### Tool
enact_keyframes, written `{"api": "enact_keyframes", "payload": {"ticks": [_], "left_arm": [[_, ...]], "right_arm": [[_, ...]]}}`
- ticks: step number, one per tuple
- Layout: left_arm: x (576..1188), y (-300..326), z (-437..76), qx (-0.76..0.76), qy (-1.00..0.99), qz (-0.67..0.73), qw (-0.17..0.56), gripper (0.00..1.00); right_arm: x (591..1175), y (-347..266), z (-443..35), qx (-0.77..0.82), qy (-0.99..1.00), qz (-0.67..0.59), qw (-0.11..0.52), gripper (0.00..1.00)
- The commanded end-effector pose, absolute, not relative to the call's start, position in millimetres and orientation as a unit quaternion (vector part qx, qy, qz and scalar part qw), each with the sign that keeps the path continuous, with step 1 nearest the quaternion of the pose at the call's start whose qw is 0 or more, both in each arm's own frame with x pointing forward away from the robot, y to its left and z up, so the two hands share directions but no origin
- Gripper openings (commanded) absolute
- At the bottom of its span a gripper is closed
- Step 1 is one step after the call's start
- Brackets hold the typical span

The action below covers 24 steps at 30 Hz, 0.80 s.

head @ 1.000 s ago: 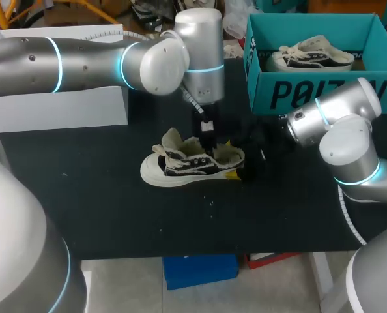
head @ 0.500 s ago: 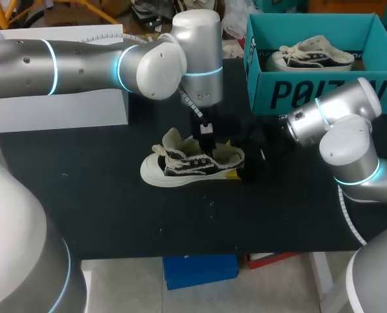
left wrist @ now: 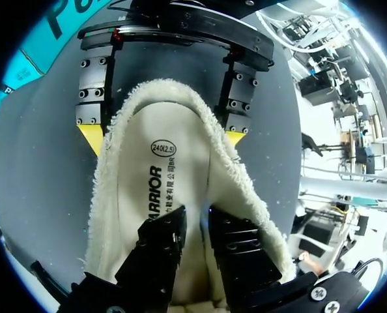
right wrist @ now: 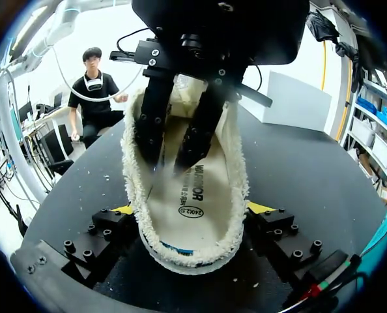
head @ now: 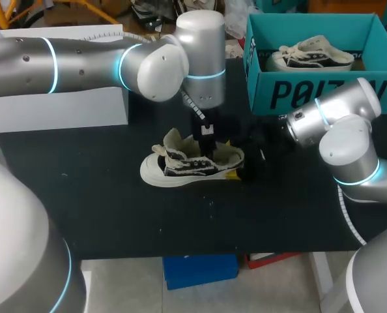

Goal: Take the shoe out of the shoebox, open the shoe tongue, remove and reinsert the insole, then place the shoe into the shoebox

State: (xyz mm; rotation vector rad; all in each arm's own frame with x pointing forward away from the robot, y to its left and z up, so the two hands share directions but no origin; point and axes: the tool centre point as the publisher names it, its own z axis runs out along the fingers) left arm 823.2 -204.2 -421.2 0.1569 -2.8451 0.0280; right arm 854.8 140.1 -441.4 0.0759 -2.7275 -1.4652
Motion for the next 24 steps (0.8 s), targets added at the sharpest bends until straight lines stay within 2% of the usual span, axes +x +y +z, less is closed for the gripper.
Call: {"api": "enact_keyframes", "payload": {"ticks": [1,4,6,9,14,24], "left_arm": [[814.0,-201.6,-445.4,0.064,-0.991,-0.019,0.112,0.25],[814.5,-198.6,-450.7,0.078,-0.993,-0.045,0.076,0.31],[815.0,-196.9,-453.1,0.083,-0.993,-0.058,0.057,0.3],[814.1,-195.1,-457.4,0.086,-0.993,-0.079,0.027,0.33],[813.3,-189.2,-466.3,0.085,-0.991,-0.104,-0.024,0.25],[818.7,-169.8,-479.7,0.07,-0.982,-0.137,-0.107,0.2]], "right_arm": [[857.1,139.3,-443.4,0.023,-0.881,-0.472,0.022,0.0],[857.1,139.3,-443.4,0.023,-0.881,-0.472,0.022,0.0],[857.1,139.3,-443.4,0.023,-0.881,-0.472,0.022,0.0],[857.1,139.3,-443.4,0.023,-0.881,-0.472,0.022,0.0],[857.1,139.3,-443.4,0.023,-0.881,-0.472,0.022,0.0],[857.1,139.3,-443.4,0.023,-0.881,-0.472,0.022,0.0]]}}
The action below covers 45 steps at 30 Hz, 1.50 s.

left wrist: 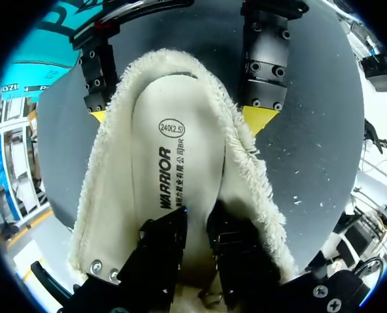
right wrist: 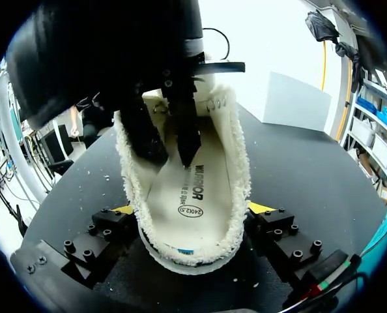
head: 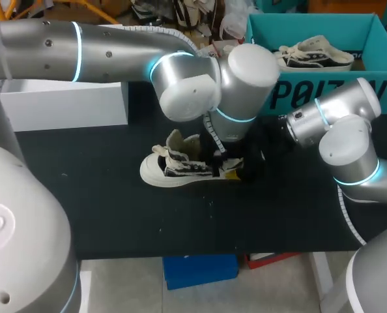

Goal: Take the shoe out of the shoebox, open the shoe tongue, remove and reinsert the insole, then place the shoe into the shoebox

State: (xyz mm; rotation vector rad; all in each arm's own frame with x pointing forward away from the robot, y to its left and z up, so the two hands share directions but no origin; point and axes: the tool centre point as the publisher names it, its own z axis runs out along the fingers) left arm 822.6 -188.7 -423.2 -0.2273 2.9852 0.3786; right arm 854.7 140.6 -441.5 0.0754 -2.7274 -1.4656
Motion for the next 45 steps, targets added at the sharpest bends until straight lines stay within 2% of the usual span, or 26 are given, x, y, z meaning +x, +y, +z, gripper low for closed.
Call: {"api": "enact_keyframes", "payload": {"ticks": [1,15,23,25,26,45], "left_arm": [[819.8,-167.5,-481.7,-0.071,0.981,0.142,0.113,0.2],[835.3,-139.7,-481.1,-0.086,0.967,0.122,0.208,0.21],[844.7,-134.1,-475.2,-0.086,0.965,0.105,0.223,0.18],[846.6,-133.8,-474.9,-0.084,0.968,0.096,0.216,0.13],[847.2,-133.7,-475.0,-0.081,0.97,0.091,0.211,0.0],[825.4,-152.3,-452.2,-0.019,0.996,-0.005,0.087,0.0]], "right_arm": [[857.1,139.3,-443.4,0.023,-0.881,-0.472,0.022,0.0],[857.1,139.3,-443.4,0.023,-0.881,-0.472,0.022,0.0],[857.1,139.3,-443.4,0.023,-0.881,-0.472,0.022,0.0],[857.1,139.3,-443.4,0.023,-0.881,-0.472,0.022,0.0],[857.1,139.3,-443.4,0.023,-0.881,-0.472,0.022,0.0],[857.1,139.3,-443.4,0.023,-0.881,-0.472,0.022,0.0]]}}
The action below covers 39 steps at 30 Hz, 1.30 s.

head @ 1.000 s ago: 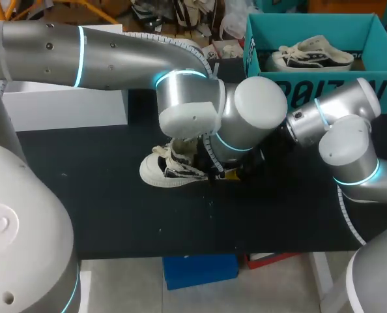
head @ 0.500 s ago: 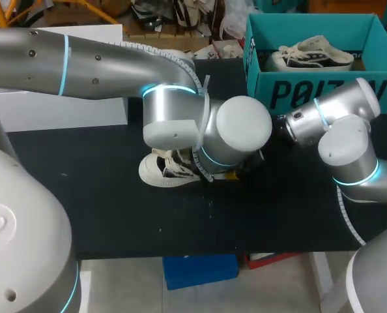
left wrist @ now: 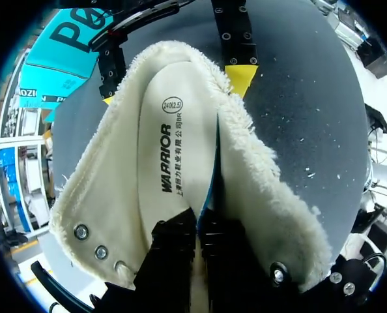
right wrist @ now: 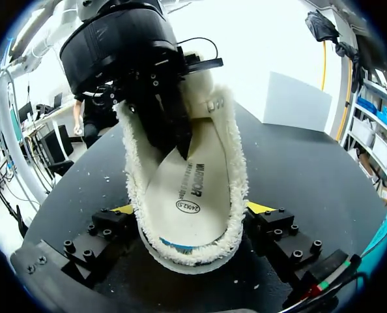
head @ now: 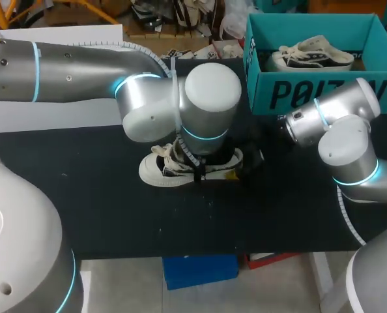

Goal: Take the shoe out of the shoebox, open the shoe tongue, remove and reinsert the insole, then place the shoe into the shoebox

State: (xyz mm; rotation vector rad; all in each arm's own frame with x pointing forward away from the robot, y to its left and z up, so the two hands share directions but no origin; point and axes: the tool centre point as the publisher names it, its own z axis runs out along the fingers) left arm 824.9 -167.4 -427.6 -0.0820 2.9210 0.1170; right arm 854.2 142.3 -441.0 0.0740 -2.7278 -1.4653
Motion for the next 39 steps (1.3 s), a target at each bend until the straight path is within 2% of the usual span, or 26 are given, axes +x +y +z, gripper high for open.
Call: {"api": "enact_keyframes", "payload": {"ticks": [1,5,21,39], "left_arm": [[824.3,-152.8,-449.9,-0.019,0.996,-0.012,0.081,0.0],[821.0,-152.5,-440.1,-0.013,0.997,-0.053,0.047,0.0],[815.8,-153.7,-418.2,0.007,0.989,-0.146,-0.003,0.0],[811.9,-161.2,-390.6,0.02,0.982,-0.186,0.008,0.0]], "right_arm": [[857.1,139.3,-443.4,0.023,-0.881,-0.472,0.022,0.0],[857.1,139.3,-443.4,0.023,-0.881,-0.472,0.022,0.0],[857.1,139.3,-443.4,0.023,-0.881,-0.472,0.022,0.0],[857.1,139.3,-443.4,0.023,-0.881,-0.472,0.022,0.0]]}}
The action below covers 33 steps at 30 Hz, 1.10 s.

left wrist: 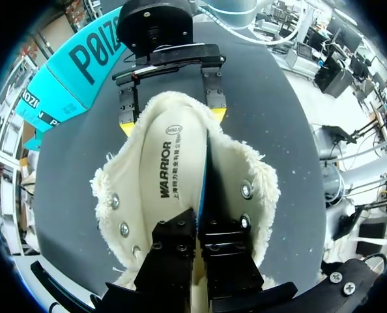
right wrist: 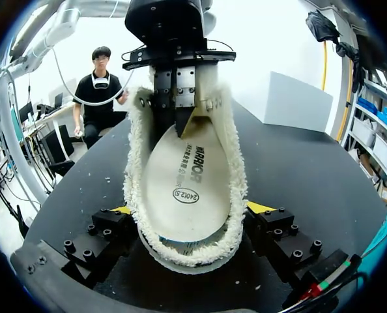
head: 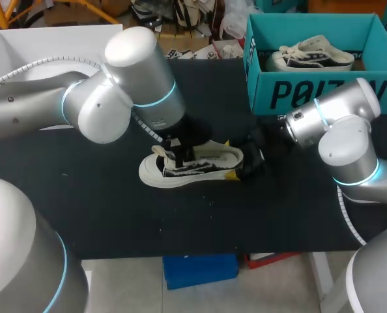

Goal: Take the shoe out of the shoebox, open the shoe tongue, remove and reinsert the insole, then place the shoe into the shoebox

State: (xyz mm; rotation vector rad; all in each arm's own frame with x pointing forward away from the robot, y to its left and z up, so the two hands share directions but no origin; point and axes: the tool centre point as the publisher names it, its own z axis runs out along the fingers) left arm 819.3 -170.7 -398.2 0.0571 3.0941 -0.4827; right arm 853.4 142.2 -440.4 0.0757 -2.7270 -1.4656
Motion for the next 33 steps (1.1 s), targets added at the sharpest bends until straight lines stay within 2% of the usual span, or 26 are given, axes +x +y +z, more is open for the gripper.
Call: {"api": "enact_keyframes", "payload": {"ticks": [1,19,26,27,29,30,33], "left_arm": [[811.8,-161.2,-389.4,0.02,0.982,-0.187,0.009,0.0],[814.9,-170.5,-386.2,0.037,0.981,-0.188,0.015,0.0],[823.2,-187.6,-389.0,0.051,0.982,-0.177,0.044,0.01],[823.4,-189.0,-389.7,0.054,0.981,-0.182,0.05,0.1],[823.4,-193.8,-390.7,0.066,0.979,-0.183,0.054,0.2],[823.1,-196.0,-390.8,0.07,0.978,-0.185,0.057,0.33],[821.9,-201.6,-391.0,0.086,0.976,-0.192,0.063,0.36]], "right_arm": [[857.1,139.3,-443.4,0.023,-0.881,-0.472,0.022,0.0],[857.1,139.3,-443.4,0.023,-0.881,-0.472,0.022,0.0],[857.1,139.3,-443.4,0.023,-0.881,-0.472,0.022,0.0],[857.1,139.3,-443.4,0.023,-0.881,-0.472,0.022,0.0],[857.1,139.3,-443.4,0.023,-0.881,-0.472,0.022,0.0],[857.1,139.3,-443.4,0.023,-0.881,-0.472,0.022,0.0],[857.1,139.3,-443.4,0.023,-0.881,-0.472,0.022,0.0]]}}
